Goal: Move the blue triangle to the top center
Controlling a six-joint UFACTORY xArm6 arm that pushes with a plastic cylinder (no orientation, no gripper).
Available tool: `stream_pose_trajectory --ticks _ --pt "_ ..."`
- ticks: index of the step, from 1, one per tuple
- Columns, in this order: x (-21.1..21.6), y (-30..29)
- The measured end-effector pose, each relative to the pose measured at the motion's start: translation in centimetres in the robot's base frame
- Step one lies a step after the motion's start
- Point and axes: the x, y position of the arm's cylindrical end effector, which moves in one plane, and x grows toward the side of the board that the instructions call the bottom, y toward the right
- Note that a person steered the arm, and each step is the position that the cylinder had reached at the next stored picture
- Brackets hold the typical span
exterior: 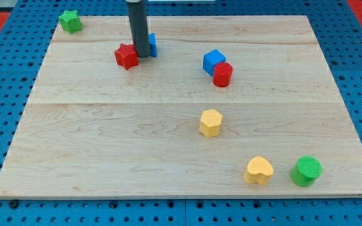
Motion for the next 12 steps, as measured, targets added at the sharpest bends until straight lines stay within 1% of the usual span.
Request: stream_pose_trajectory --ticks 1,2,3,4,5,7,9,11,12 --pt "-1.1 -2.3" --pt "-1.1 4.1" --pt "-1.1 6.6" --pt "-2.9 6.9" --pt "-5.3 8.5" --pt "-5.3 8.2" --pt "-5.1 9.3" --pt "-2.0 8.1" --pt "-1.9 8.0"
